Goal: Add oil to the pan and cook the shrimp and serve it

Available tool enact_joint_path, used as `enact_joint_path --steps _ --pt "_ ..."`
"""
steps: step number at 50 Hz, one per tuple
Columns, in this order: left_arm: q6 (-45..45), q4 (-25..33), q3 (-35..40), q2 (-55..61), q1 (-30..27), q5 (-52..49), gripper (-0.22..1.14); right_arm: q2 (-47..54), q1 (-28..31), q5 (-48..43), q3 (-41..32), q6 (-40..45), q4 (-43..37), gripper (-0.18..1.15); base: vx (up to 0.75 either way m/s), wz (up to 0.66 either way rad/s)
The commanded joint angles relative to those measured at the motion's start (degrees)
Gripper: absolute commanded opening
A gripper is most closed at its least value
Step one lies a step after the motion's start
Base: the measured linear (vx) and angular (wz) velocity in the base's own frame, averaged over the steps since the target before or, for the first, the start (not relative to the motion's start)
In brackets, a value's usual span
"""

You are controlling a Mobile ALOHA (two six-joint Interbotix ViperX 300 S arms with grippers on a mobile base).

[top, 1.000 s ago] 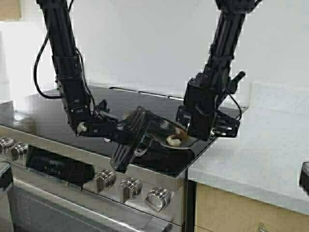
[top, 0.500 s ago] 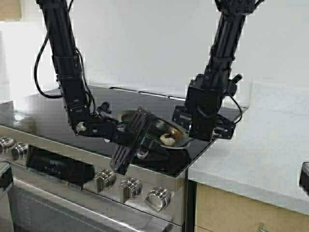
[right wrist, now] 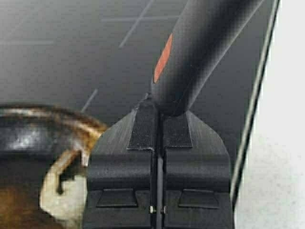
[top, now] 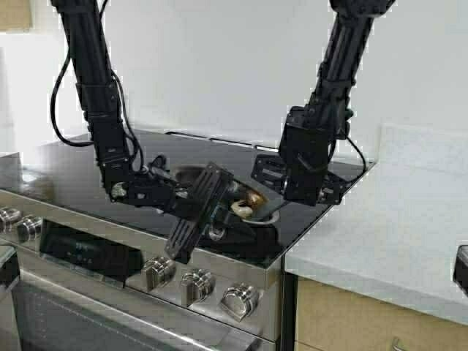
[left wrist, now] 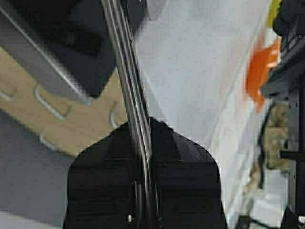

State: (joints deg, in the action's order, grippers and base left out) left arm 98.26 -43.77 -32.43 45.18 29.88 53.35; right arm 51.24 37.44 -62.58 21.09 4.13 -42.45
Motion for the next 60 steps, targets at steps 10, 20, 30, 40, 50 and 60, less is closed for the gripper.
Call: enact_joint_path --steps 10,20,30,40,50,60 --pt "1.67 -6.68 2.02 -0.97 0.26 0.88 0.04 -1.41 0.97 1.76 -1.93 0.09 0.88 0.07 0.00 0.00" --pt "2.81 -8.35 2.11 -0.79 0.26 1.05 0.04 -1.23 0.88 2.02 -2.81 0.09 0.70 0.07 0.00 0.00" --pt "2.99 -8.61 1.93 -0.88 0.26 1.23 0.04 -0.35 0.79 3.25 -4.39 0.00 0.00 0.07 0.00 0.00" --pt "2.99 -8.70 1.76 -0.97 0.26 1.32 0.04 1.58 -0.18 3.87 -4.31 0.00 -2.81 0.07 0.00 0.00" --pt "3.16 -9.14 1.49 -0.97 0.26 1.49 0.04 1.32 -0.97 3.87 -4.75 -0.09 -2.81 0.07 0.00 0.00" --pt "3.16 -9.14 1.41 -0.97 0.26 1.49 0.04 -0.09 -1.76 3.34 -5.27 -0.88 -2.55 0.07 0.00 0.00"
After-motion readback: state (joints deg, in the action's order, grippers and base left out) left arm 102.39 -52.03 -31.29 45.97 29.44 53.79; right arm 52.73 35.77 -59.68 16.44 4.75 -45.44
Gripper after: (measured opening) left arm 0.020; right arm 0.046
